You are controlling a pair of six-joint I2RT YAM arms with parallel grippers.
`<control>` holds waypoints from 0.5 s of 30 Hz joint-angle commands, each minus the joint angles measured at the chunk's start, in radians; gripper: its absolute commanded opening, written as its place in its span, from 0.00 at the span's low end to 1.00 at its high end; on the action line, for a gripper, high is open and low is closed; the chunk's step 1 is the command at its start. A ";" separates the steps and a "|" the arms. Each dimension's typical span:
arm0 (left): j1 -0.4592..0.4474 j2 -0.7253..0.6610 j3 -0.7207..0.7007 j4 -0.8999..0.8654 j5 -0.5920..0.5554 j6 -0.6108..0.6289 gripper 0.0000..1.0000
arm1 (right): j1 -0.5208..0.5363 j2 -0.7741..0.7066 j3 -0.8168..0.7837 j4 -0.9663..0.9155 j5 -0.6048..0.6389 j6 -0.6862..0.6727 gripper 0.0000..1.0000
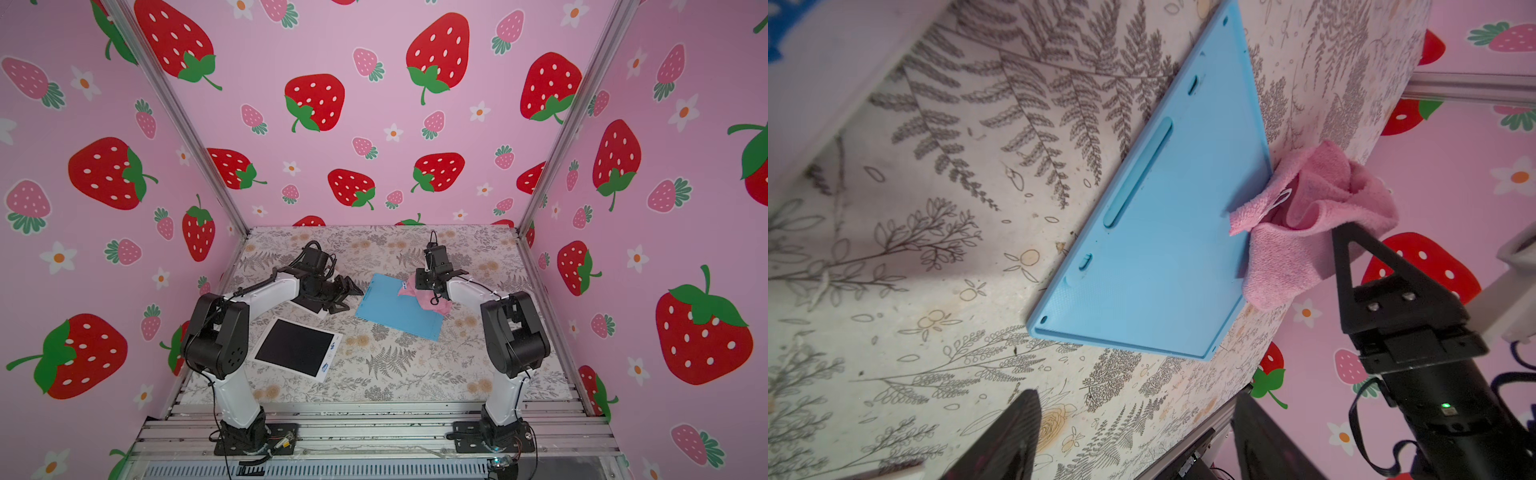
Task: Wipe the drawing tablet
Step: Wipe the dirt from the drawing tablet.
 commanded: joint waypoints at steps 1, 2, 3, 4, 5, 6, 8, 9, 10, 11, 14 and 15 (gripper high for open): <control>0.016 0.015 0.038 -0.031 -0.008 0.025 0.73 | 0.008 0.049 0.022 0.044 0.061 0.066 0.61; 0.019 0.025 0.048 -0.039 -0.010 0.029 0.73 | 0.010 0.061 0.027 0.045 0.065 0.078 0.62; 0.022 0.037 0.060 -0.044 -0.011 0.035 0.73 | 0.010 0.074 0.033 0.042 0.066 0.086 0.64; 0.025 0.050 0.070 -0.049 -0.009 0.039 0.73 | 0.014 0.088 0.041 0.038 0.071 0.093 0.65; 0.026 0.063 0.079 -0.051 -0.009 0.043 0.73 | 0.017 0.099 0.046 0.036 0.073 0.096 0.67; 0.029 0.078 0.090 -0.053 -0.006 0.047 0.73 | 0.021 0.112 0.054 0.031 0.076 0.099 0.68; 0.028 0.109 0.113 -0.060 -0.002 0.058 0.72 | 0.028 0.137 0.077 0.009 0.090 0.104 0.70; 0.027 0.122 0.125 -0.064 -0.002 0.064 0.72 | 0.030 0.151 0.091 -0.004 0.090 0.108 0.71; 0.028 0.134 0.135 -0.065 -0.002 0.066 0.72 | 0.032 0.164 0.104 -0.018 0.091 0.113 0.71; 0.028 0.146 0.143 -0.065 -0.002 0.070 0.71 | 0.032 0.177 0.117 -0.032 0.091 0.118 0.71; 0.028 0.178 0.172 -0.076 -0.007 0.085 0.71 | 0.033 0.214 0.149 -0.062 0.076 0.133 0.69; 0.028 0.188 0.182 -0.082 -0.010 0.092 0.71 | 0.032 0.225 0.158 -0.071 0.067 0.138 0.69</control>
